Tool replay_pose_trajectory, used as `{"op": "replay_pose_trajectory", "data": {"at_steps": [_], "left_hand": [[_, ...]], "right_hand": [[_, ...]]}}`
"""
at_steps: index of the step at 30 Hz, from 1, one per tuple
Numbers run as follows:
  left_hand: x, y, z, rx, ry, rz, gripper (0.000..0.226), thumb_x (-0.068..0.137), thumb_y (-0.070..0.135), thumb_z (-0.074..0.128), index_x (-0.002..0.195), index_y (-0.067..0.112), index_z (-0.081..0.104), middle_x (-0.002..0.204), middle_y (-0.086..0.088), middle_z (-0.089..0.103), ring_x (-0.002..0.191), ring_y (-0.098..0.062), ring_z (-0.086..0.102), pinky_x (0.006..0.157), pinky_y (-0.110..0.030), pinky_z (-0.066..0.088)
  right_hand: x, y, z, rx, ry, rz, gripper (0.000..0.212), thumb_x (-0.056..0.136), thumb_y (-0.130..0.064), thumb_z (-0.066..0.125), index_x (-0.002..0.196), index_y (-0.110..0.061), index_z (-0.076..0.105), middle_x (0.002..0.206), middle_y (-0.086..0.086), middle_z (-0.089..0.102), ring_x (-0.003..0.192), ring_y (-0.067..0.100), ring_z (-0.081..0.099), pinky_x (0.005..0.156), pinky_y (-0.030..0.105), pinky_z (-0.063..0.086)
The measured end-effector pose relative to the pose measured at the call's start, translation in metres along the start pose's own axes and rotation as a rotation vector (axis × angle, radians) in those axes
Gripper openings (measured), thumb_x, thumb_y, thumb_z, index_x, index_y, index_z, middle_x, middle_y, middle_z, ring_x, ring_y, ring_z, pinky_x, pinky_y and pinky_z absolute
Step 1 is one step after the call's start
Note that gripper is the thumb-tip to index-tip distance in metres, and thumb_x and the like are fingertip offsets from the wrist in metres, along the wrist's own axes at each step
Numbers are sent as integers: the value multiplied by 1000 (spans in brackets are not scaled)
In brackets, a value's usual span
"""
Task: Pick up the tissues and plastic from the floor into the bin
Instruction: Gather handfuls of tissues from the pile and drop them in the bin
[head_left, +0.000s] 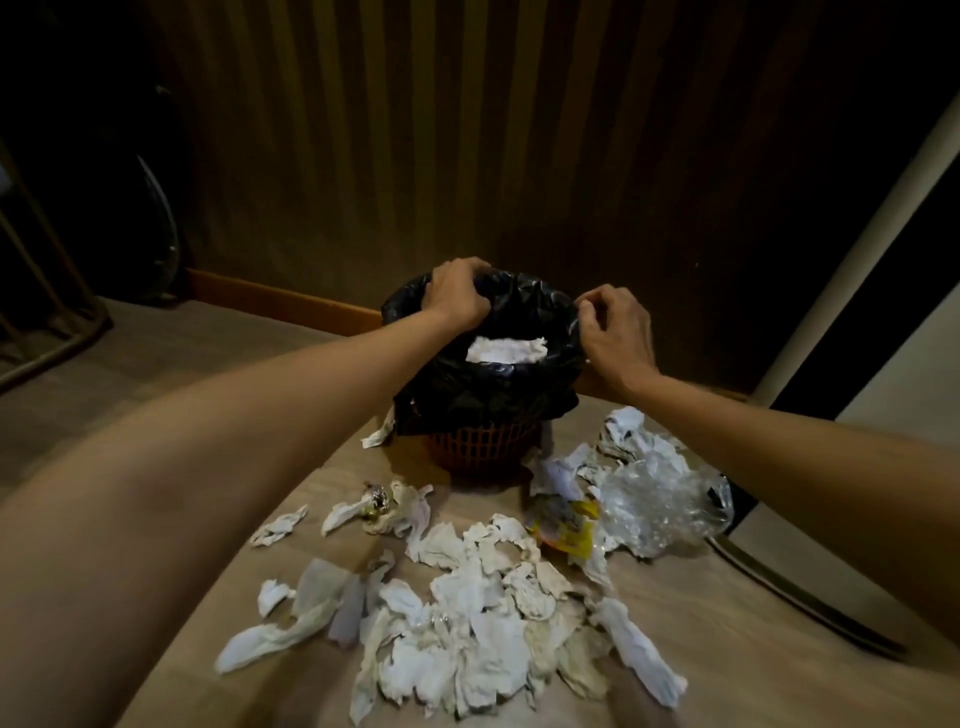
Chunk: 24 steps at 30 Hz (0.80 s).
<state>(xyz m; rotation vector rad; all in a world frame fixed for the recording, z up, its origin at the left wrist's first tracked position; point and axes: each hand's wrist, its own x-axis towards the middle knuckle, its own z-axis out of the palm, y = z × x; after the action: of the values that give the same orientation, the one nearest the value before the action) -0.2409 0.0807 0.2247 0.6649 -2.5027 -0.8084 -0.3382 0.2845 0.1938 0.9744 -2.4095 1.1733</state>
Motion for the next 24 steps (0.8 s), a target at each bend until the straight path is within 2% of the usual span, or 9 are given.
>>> {"op": "replay_pose_trajectory", "data": {"at_steps": [4, 8, 11, 13, 16, 19, 24], "left_hand": [[-15, -31, -22, 5, 43, -37, 41, 84, 13, 68, 122, 26, 65, 120, -3, 68, 112, -21, 64, 96, -41, 55], [-44, -74, -47, 151, 59, -76, 32, 82, 19, 70, 114, 21, 69, 110, -4, 72, 104, -21, 67, 89, -39, 57], [-69, -116, -61, 270, 9, -154, 24, 80, 17, 73, 103, 13, 72, 102, -8, 73, 101, -25, 67, 85, -37, 56], [-85, -141, -67, 326, -40, -195, 25, 80, 15, 73, 105, 11, 73, 103, -9, 72, 99, -24, 67, 85, -35, 55], [-106, -176, -75, 460, -130, -192, 31, 82, 18, 73, 112, 11, 70, 109, -8, 71, 100, -24, 66, 84, -33, 53], [-122, -209, -75, 617, -266, -158, 39, 84, 23, 70, 122, 14, 64, 120, -9, 67, 110, -26, 62, 88, -33, 51], [-139, -266, -63, 742, -479, -162, 49, 85, 28, 65, 132, 17, 55, 129, -10, 58, 119, -28, 56, 89, -37, 50]], "right_hand": [[-14, -22, 16, 17, -143, -250, 10, 97, -25, 55, 101, -18, 62, 99, 1, 58, 86, 14, 59, 74, 32, 53], [-39, -57, 39, 16, -364, -535, 12, 95, -31, 57, 98, -20, 62, 91, -4, 59, 78, 11, 59, 68, 31, 52], [-63, -74, 65, -83, -580, -706, 14, 93, -33, 56, 97, -21, 62, 93, -2, 60, 80, 15, 61, 70, 36, 52], [-79, -79, 85, -137, -679, -768, 18, 92, -36, 54, 100, -22, 61, 95, -2, 59, 80, 18, 61, 69, 37, 52], [-97, -82, 118, -195, -796, -800, 26, 91, -37, 56, 109, -18, 60, 103, 2, 57, 83, 23, 61, 67, 33, 48], [-108, -73, 155, -280, -935, -809, 33, 91, -37, 58, 117, -17, 58, 111, 5, 57, 87, 26, 61, 66, 32, 46], [-121, -50, 215, -493, -1146, -566, 40, 97, -28, 52, 130, -7, 51, 128, 17, 48, 105, 40, 60, 85, 45, 54]]}}
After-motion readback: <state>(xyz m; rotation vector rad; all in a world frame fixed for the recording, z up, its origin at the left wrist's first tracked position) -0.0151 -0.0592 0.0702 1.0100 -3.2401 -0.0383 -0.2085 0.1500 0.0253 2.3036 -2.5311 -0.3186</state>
